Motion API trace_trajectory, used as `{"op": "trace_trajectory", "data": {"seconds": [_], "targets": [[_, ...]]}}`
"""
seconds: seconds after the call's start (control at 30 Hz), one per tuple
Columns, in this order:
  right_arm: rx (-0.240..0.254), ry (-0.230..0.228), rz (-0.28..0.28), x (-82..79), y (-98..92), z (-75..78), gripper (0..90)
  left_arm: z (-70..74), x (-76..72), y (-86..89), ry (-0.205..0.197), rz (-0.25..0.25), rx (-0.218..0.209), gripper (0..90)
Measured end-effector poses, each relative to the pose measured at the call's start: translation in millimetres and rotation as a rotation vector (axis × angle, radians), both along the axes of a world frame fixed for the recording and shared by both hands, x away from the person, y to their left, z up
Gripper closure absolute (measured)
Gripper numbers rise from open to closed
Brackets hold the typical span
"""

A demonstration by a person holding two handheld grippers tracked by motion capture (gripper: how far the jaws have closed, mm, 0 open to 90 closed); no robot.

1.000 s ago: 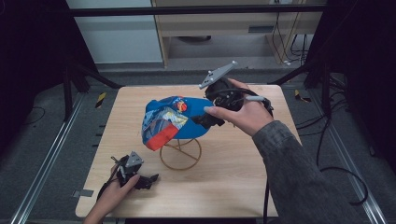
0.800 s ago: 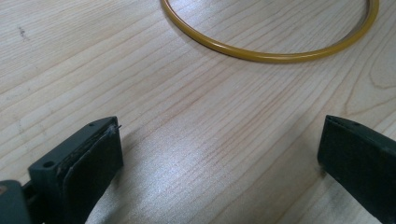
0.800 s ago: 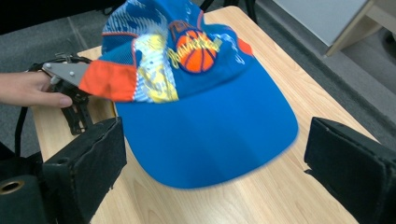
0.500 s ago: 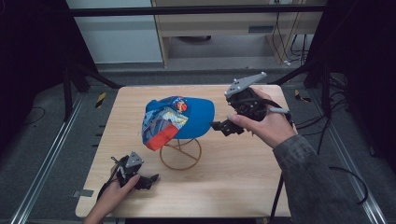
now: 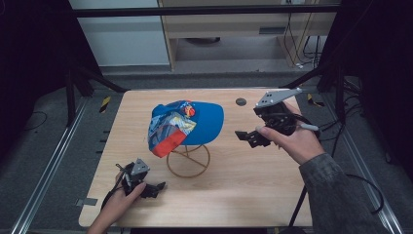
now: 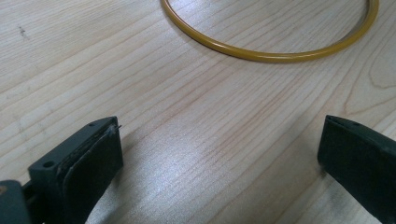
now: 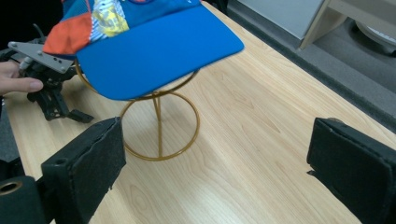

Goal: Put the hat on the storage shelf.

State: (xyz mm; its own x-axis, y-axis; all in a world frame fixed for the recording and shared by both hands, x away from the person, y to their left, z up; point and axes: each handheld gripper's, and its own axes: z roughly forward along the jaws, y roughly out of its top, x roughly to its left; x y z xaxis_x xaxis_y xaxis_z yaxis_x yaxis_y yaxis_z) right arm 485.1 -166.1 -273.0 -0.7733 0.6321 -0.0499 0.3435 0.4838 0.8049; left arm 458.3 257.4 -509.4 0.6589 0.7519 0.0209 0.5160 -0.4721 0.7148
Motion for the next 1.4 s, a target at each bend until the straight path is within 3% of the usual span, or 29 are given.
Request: {"op": "trace_trajectory", "data": {"seconds": [0.47, 0.67, 1.4], "targets": [[0.01, 0.012, -0.083, -3.3, -27.0, -23.0, 4.7, 0.2, -0.6, 0.0, 0.004, 0.0, 0.004, 0.0], [0.0, -0.006, -0.135, -3.2, -38.2, -35.7, 9.9, 0.2, -0.5, 0.0, 0.005, 0.0, 0.003, 0.0], [-0.043, 0.015, -0.195, 1.5, -55.9, -102.6, 14.0, 0.1, -0.3, -0.2, 0.005, -0.001, 0.003, 0.0]]}}
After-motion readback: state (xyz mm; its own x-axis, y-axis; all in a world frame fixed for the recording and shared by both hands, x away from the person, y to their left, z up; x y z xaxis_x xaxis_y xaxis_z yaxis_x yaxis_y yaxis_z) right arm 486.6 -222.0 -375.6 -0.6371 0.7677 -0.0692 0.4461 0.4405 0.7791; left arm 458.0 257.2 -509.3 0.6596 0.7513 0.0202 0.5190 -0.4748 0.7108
